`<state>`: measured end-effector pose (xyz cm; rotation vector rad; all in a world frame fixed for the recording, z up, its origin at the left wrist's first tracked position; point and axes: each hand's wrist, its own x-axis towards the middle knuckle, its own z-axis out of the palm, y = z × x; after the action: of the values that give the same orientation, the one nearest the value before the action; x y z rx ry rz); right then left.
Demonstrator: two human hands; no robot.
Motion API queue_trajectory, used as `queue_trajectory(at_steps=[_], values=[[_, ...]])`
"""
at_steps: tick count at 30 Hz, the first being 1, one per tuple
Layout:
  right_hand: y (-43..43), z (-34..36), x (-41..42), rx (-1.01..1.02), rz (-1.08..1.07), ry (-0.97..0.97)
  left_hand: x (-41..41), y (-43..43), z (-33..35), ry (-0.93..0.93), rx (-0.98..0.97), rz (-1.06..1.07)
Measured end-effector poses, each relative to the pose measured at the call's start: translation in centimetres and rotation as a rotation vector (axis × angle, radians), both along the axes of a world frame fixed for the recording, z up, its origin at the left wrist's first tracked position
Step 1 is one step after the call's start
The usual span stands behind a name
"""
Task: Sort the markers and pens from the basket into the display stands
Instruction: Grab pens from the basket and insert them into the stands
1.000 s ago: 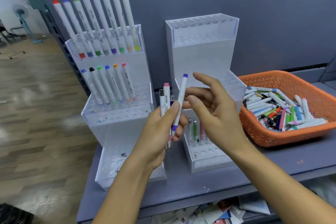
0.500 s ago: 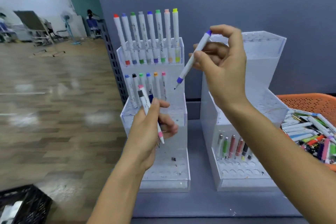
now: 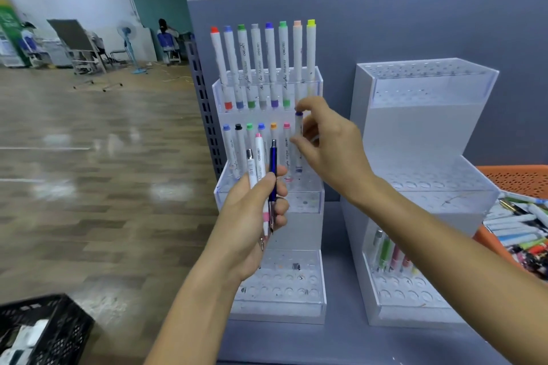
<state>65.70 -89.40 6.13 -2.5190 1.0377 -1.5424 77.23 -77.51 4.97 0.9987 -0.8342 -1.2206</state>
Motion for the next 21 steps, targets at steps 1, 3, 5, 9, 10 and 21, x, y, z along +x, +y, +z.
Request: queue_trajectory(at_steps=[1, 3, 5, 9, 10, 21], values=[[0.0, -0.2, 0.0, -0.015, -0.018, 0.03, 0.0, 0.0, 0.0, -0.016, -0.006, -0.003], [-0.1, -0.7, -0.1, -0.027, -0.039, 0.038, 0.0, 0.0, 0.1, -0.029, -0.004, 0.004], [-0.1, -0.9, -0.1, -0.031, -0.053, -0.012, 0.0, 0.0, 0.1, -0.048, -0.001, 0.017], [1.6, 0.1, -0.5, 0.063, 0.03, -0.21, 0.1, -0.2, 0.1, -0.054, -0.006, 0.019], [2.4, 0.4, -0.6, 0.165, 0.114, -0.259, 0.1, -0.3, 0.1, -0.055, -0.003, 0.016], [4.4, 2.0, -1.2, 0.664, 0.416, -0.351, -0.5, -1.0, 0.1, -0.111, -0.023, -0.059]])
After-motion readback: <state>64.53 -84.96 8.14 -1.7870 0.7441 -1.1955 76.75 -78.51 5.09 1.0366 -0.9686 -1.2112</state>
